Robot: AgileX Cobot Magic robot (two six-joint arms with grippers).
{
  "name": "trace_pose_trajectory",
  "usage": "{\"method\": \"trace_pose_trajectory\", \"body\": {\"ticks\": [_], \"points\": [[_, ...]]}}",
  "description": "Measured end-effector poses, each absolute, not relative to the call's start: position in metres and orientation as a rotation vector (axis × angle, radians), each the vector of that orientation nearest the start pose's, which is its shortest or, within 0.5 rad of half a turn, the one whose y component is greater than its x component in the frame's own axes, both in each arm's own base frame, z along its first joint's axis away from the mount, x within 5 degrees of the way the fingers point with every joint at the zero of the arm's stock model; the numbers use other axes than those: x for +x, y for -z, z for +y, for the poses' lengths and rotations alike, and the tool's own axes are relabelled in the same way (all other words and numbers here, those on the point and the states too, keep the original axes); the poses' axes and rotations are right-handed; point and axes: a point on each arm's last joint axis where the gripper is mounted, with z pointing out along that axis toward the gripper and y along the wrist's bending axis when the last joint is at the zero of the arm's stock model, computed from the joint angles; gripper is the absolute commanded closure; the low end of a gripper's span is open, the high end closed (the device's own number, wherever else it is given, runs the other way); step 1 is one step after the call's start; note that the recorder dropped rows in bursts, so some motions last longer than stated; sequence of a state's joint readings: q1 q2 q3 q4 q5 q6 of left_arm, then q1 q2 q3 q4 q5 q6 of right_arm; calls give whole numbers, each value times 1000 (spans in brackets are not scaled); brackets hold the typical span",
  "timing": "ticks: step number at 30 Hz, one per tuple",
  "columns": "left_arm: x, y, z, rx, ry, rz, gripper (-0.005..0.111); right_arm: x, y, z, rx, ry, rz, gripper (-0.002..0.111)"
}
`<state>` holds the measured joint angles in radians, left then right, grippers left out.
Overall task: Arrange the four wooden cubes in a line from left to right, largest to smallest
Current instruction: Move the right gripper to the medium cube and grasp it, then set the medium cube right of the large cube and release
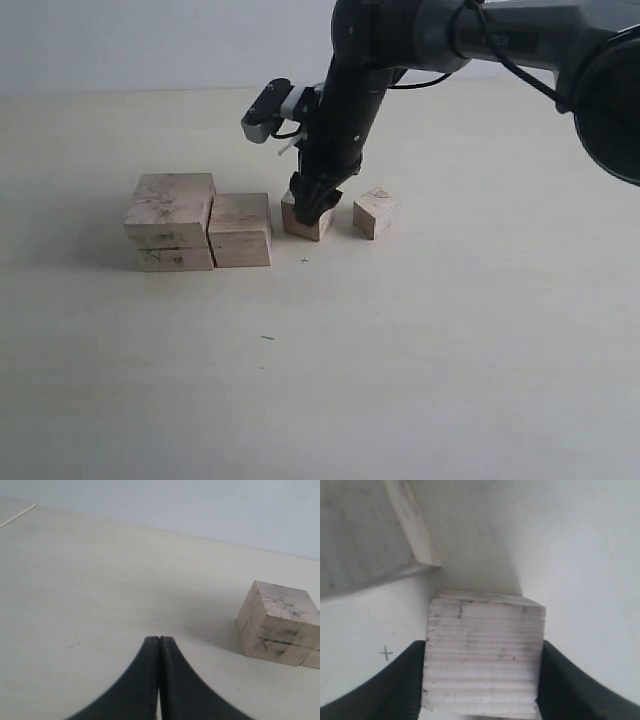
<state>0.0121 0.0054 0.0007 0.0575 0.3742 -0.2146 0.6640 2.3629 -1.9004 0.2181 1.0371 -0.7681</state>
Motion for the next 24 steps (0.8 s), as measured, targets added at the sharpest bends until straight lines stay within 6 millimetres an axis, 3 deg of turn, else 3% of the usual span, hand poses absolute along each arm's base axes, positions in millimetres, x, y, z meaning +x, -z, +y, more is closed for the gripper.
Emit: {"method": "trace_pose_trajectory", "body": {"ticks": [10,24], "points": [[53,-179,3,-176,84,1856,107,354,-146,310,-2142,-432,2174,108],[53,-179,3,-176,84,1856,107,354,-138,315,-2203,-495,2045,108]]}}
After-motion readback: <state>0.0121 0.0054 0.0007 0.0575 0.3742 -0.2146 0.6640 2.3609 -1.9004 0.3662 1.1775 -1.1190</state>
